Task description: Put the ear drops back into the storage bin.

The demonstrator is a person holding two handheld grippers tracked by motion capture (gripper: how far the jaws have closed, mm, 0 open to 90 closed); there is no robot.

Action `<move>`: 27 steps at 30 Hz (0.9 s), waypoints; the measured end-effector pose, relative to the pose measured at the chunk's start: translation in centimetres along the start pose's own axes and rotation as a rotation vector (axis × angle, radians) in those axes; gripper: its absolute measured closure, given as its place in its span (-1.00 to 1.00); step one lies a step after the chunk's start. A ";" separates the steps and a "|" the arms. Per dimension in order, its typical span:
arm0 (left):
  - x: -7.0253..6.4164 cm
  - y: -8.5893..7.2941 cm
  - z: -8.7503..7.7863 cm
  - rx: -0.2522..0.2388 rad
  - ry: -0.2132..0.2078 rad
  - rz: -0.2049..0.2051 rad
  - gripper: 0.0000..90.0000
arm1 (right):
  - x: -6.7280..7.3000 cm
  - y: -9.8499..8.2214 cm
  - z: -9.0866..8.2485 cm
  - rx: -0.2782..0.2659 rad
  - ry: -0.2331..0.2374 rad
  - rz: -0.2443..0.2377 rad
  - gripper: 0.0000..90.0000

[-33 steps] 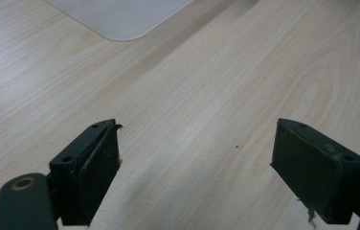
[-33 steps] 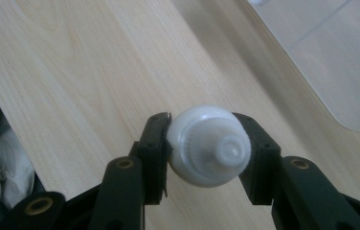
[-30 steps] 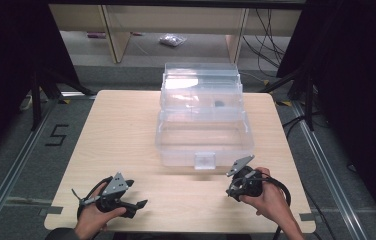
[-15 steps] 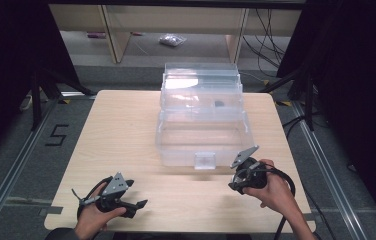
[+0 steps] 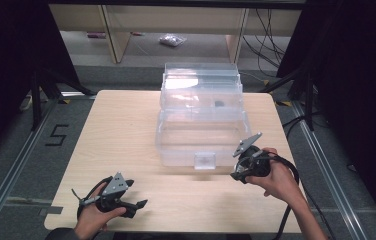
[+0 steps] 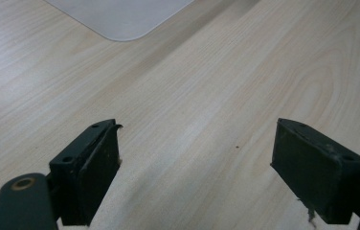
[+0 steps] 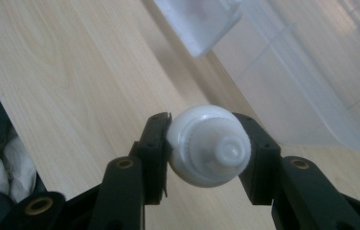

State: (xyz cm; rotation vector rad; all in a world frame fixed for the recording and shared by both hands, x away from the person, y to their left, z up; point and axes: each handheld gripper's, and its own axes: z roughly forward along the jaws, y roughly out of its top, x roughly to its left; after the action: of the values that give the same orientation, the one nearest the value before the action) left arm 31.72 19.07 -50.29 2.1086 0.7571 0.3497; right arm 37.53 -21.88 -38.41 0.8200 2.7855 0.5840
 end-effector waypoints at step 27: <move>0.0 0.0 0.0 -0.002 -0.003 -0.005 -0.64 | -3.7 4.2 -2.2 0.014 -0.043 0.009 0.33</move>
State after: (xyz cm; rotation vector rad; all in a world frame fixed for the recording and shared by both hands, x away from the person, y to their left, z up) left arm 31.72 19.04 -50.32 2.1042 0.7602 0.3447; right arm 42.05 -21.37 -34.43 0.8382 2.7520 0.5421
